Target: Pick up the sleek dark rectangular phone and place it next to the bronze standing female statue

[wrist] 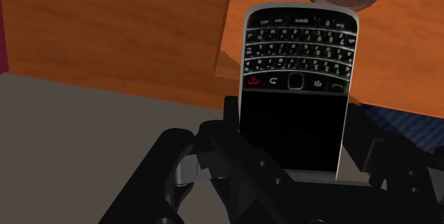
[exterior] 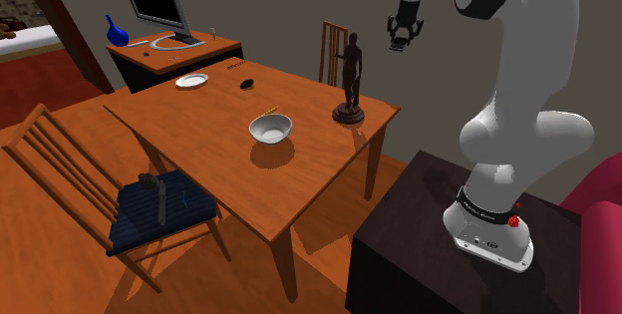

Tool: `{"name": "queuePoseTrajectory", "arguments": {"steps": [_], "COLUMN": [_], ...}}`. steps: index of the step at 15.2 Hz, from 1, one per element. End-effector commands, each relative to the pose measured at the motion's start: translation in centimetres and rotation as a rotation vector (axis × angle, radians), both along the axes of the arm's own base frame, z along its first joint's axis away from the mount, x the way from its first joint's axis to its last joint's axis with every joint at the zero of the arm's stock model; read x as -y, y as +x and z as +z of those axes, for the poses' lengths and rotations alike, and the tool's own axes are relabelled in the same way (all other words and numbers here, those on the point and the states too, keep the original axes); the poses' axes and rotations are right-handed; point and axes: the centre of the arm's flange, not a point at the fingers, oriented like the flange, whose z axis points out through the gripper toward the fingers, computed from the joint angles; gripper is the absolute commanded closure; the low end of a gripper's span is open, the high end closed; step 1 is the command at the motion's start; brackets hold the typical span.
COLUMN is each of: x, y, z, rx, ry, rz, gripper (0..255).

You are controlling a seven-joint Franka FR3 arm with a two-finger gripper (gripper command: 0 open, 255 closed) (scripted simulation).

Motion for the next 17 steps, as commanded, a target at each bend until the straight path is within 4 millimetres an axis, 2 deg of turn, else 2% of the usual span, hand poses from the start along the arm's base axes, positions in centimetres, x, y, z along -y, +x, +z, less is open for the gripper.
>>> {"name": "queuePoseTrajectory", "arguments": {"steps": [1,17], "x": [-0.1,-0.1], "y": [0.0,0.0], "z": [-1.1,-9.5], "rx": [0.000,0.000], "ry": [0.000,0.000], "rz": [0.000,0.000], "gripper": [255,255]}}
